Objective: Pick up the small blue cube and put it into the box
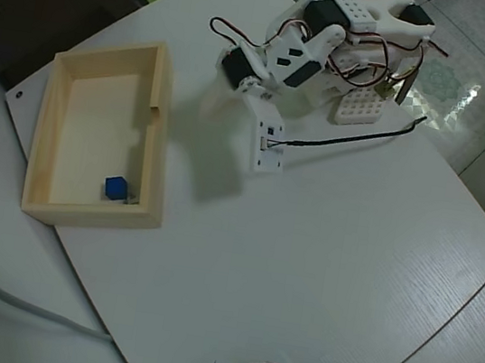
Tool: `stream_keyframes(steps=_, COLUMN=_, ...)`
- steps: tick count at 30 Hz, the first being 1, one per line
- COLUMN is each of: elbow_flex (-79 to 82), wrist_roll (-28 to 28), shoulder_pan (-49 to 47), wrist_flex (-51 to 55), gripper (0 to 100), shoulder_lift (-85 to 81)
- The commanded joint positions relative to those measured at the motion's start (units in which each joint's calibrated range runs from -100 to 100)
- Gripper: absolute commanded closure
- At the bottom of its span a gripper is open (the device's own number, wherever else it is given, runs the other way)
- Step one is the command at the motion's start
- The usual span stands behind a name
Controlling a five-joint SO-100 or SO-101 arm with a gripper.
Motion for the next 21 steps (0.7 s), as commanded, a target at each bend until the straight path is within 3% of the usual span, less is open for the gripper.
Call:
stream_keyframes(steps=1, elbow_flex=1.0, wrist_roll=0.1, shoulder_pan=-0.2, wrist_flex=0.1, gripper=99, shoulder_lift=-0.5)
stream_keyframes(steps=21, elbow_flex=1.0, wrist_roll=0.0, shoulder_pan=-5.3, wrist_flex=0.1, gripper=99, shoulder_lift=-0.5)
